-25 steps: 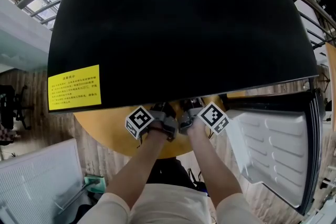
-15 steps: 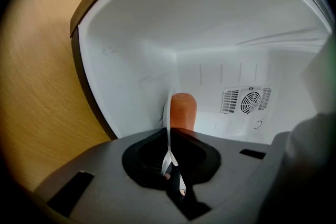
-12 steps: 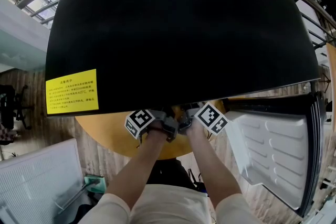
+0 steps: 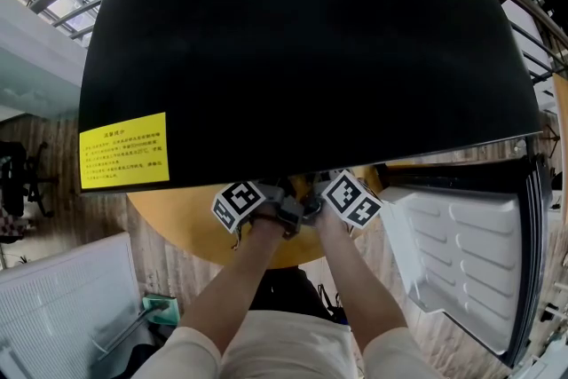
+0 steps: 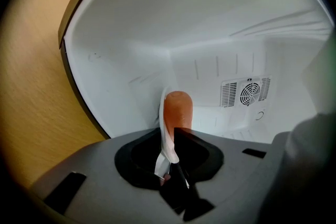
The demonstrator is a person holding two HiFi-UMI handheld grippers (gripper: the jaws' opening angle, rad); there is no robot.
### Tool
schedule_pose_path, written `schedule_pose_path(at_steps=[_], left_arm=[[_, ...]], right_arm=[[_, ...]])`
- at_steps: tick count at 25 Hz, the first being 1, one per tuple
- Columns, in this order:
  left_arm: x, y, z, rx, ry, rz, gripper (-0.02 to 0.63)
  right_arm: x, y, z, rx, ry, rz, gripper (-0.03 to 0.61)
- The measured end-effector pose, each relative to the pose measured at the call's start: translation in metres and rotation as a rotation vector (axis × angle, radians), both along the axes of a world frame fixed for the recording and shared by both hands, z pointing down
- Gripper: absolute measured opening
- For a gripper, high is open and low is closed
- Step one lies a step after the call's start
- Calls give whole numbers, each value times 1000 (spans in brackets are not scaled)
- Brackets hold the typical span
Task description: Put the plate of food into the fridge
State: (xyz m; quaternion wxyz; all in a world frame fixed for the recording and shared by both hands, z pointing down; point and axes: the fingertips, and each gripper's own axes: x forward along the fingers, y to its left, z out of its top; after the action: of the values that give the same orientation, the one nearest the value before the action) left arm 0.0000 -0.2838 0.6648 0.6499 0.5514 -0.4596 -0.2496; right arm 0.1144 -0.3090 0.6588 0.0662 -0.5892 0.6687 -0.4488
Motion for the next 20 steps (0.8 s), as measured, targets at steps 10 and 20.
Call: schedule_pose_path(at_steps=[10,20], left_arm=[[-3,9,-1,3,22,3,110],[-12,36,-12,31,-63,82,112]], right_arm=[[6,9,1,-2,-10,16,112],[3,41,-1,-11,37,-50,112]])
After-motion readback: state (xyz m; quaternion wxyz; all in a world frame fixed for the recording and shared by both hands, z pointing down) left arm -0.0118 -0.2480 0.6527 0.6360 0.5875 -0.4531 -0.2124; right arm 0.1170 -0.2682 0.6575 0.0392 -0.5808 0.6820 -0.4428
